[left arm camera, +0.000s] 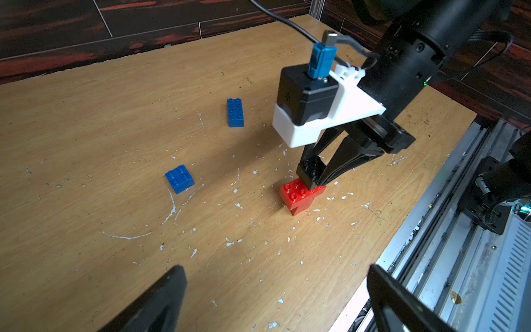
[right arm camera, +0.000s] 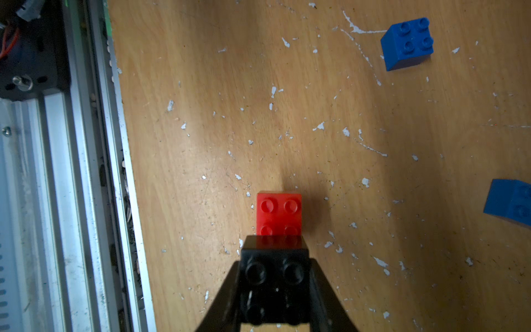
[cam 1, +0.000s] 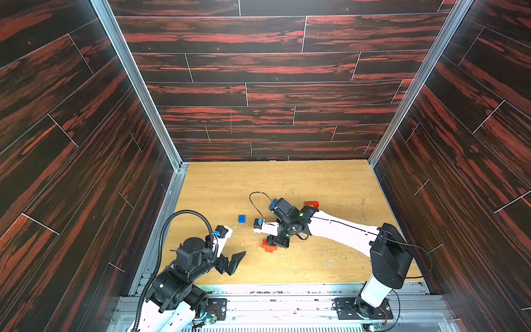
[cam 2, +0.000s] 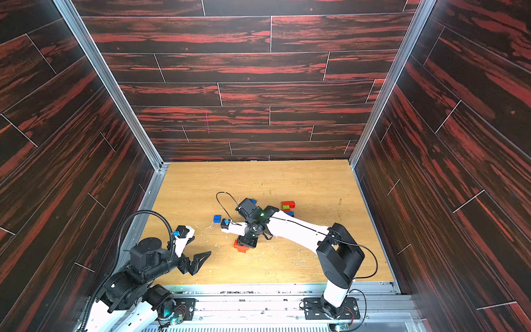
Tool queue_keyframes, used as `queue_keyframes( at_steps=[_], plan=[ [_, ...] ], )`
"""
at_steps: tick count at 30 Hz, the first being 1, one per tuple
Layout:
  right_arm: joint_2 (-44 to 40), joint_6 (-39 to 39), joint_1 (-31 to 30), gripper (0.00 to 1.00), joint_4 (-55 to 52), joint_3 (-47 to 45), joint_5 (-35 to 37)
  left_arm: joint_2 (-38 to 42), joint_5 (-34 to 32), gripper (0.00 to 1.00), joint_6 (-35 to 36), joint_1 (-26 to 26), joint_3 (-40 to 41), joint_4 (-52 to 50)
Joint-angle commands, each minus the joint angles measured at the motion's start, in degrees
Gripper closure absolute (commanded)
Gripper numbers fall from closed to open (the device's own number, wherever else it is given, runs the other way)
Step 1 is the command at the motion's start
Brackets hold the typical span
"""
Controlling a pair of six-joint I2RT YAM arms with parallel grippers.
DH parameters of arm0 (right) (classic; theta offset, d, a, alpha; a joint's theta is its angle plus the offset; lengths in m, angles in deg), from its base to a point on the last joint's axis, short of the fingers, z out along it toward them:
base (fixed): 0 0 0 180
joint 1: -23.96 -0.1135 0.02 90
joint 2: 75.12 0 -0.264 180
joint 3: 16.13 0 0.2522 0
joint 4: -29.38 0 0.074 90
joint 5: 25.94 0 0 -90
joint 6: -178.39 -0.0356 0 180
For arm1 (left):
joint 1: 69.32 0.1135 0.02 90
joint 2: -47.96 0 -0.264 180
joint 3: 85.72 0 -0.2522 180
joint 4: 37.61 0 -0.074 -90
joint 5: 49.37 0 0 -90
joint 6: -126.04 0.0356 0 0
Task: Assemble the letter f with lego
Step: Assemble the lego brick with the lego brick.
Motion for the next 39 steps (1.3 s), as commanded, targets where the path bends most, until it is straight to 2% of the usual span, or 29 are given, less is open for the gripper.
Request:
queue_keyframes(
  at_steps=[1, 39],
  plan=[
    [1.5, 0.8, -0.3, 0.68, 0.1, -0.5, -1.4, 0.0, 0.4, 0.0, 0.0, -0.3, 0.4, 0.3],
    [7.1, 3.2, 0.3, 0.68, -3.1, 0.3, -1.8, -0.2, -0.4, 0.0, -0.2, -0.5, 0.5, 0.5]
  ],
)
